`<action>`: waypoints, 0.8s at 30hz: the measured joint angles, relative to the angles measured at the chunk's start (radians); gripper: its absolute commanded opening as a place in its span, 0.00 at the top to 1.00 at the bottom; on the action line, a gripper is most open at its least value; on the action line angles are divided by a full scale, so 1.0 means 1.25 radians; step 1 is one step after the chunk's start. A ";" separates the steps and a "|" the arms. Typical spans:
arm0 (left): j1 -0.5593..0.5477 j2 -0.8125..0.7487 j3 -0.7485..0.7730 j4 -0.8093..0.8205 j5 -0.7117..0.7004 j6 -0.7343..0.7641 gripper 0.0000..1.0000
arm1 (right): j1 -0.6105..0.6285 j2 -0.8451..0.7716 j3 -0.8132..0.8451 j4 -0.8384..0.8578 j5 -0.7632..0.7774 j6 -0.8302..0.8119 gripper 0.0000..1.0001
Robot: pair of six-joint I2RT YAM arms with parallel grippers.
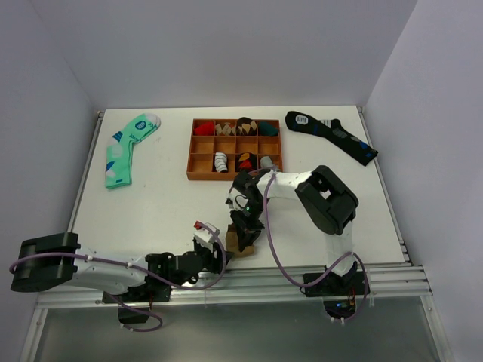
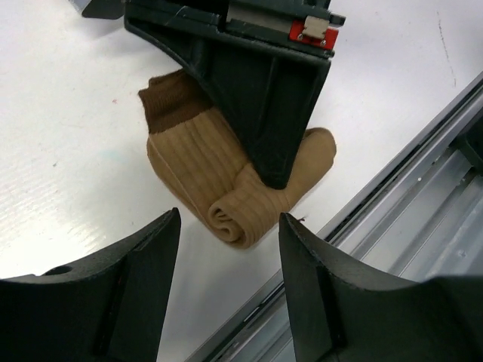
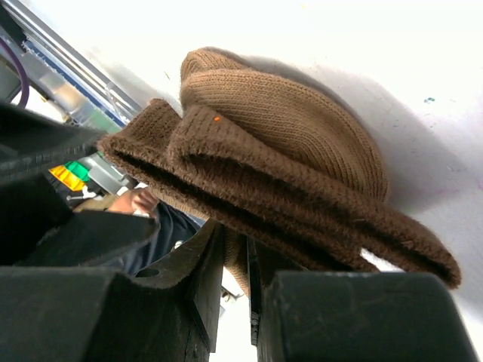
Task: Roll the socks
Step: Roll the sock at the center of the board.
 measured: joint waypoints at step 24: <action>0.011 0.049 -0.040 0.254 0.086 0.082 0.37 | -0.005 0.005 0.000 -0.001 -0.008 -0.006 0.95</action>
